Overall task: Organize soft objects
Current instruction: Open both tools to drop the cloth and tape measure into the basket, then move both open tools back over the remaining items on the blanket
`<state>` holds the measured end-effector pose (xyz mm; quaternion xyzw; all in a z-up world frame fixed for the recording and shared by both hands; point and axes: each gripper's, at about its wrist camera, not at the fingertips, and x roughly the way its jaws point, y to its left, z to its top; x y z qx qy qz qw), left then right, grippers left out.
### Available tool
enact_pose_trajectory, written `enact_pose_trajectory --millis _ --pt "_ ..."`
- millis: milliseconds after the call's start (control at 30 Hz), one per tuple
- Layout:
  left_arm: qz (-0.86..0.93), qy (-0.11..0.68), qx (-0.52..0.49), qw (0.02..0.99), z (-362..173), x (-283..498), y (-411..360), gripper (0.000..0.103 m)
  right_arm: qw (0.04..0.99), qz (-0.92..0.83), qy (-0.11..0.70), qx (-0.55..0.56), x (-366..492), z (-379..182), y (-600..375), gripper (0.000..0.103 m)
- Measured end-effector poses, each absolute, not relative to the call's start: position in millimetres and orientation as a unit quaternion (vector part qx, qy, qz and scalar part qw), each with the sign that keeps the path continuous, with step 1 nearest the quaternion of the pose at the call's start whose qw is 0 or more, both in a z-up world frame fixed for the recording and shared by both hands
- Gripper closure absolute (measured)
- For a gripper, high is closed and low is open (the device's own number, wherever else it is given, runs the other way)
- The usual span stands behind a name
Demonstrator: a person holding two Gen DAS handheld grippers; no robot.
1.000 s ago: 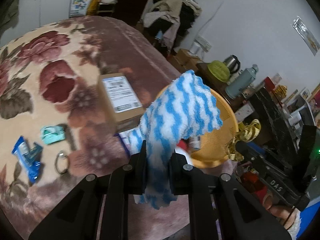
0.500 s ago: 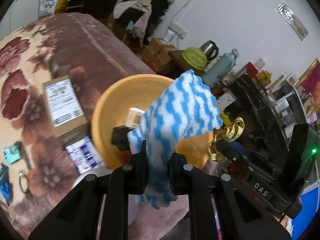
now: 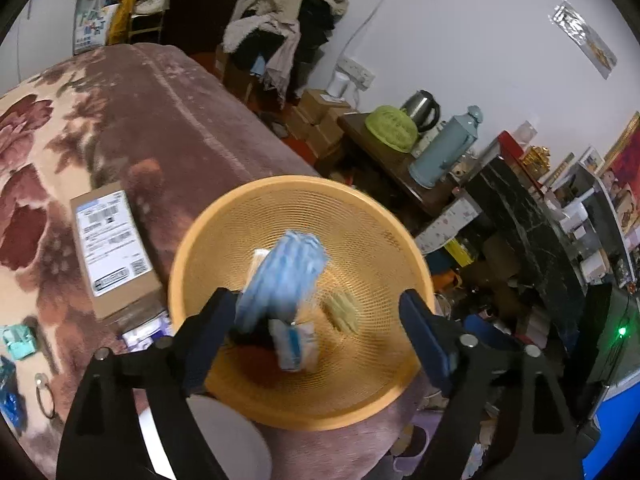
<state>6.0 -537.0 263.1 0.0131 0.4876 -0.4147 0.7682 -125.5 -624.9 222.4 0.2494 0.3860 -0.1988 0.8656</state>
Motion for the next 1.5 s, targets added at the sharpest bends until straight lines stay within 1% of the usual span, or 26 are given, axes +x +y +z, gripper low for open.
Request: enact_pose_trajectory --millis 33,67,100,167,200,467,1100,1500 --pt "-0.409 0.489 0.019 0.770 262.0 5.6 -534.4 0.009 0.864 -0.199 0.389 0.249 -126.1 220.9 -625.4 0.032" --pt "-0.403 0.490 0.026 0.772 261.2 5.1 -531.8 0.003 0.863 -0.200 0.393 0.247 -127.3 219.3 -624.3 0.026" --pt "-0.391 0.491 0.040 0.778 260.2 4.3 -528.0 0.002 0.863 -0.201 0.394 0.246 -128.1 218.4 -623.9 0.016" --pt "-0.385 0.490 0.050 0.781 258.7 2.3 -521.7 0.002 0.862 -0.201 0.395 0.247 -130.8 216.4 -620.9 0.005" --pt "-0.380 0.490 0.055 0.783 257.7 1.3 -516.3 0.001 0.861 -0.202 0.396 0.247 -131.0 215.9 -619.5 0.004" --pt "-0.352 0.499 0.056 0.790 251.8 1.1 -474.8 0.001 0.865 -0.189 0.409 0.223 -128.6 215.3 -594.8 0.000" --pt "-0.314 0.501 0.025 0.806 256.1 -19.1 -377.2 0.001 0.872 -0.176 0.425 0.169 -106.4 231.3 -537.1 0.000" --pt "-0.302 0.502 -0.009 0.810 252.9 -9.7 -330.6 0.001 0.876 -0.157 0.434 0.139 -84.5 233.9 -496.8 0.000"
